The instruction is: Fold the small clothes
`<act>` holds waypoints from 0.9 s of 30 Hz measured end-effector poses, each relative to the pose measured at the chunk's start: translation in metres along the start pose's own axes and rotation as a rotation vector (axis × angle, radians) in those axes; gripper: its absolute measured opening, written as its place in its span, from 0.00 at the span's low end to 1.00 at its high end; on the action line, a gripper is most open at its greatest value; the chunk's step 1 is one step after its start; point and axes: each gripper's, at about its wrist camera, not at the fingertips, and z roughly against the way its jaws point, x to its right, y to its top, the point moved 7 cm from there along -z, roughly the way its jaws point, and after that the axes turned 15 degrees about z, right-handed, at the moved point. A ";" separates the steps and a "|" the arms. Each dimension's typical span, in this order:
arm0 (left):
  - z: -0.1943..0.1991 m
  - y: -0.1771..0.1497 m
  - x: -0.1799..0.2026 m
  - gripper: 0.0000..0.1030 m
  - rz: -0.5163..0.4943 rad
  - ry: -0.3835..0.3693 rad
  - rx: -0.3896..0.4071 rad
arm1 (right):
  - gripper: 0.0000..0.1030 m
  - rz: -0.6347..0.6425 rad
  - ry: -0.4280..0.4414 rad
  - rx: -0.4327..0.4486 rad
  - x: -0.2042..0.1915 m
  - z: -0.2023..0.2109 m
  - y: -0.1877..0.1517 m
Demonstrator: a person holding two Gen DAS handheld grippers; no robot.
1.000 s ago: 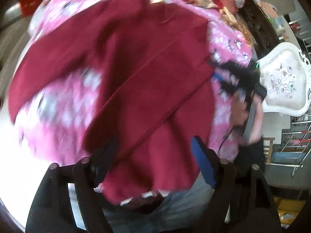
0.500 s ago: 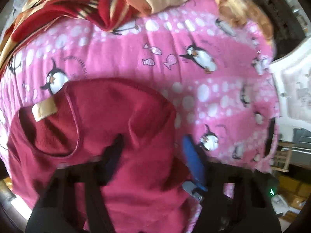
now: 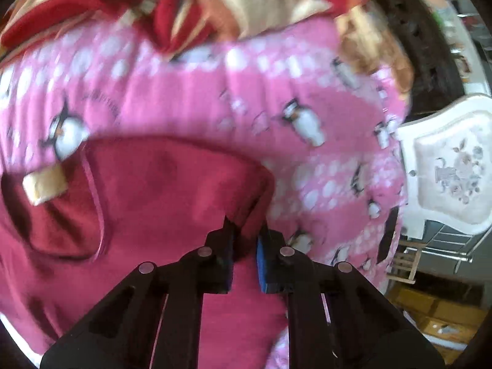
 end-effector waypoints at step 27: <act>-0.009 0.014 0.021 0.54 -0.128 0.148 0.110 | 0.24 0.463 -0.004 -0.121 -0.022 -0.051 0.017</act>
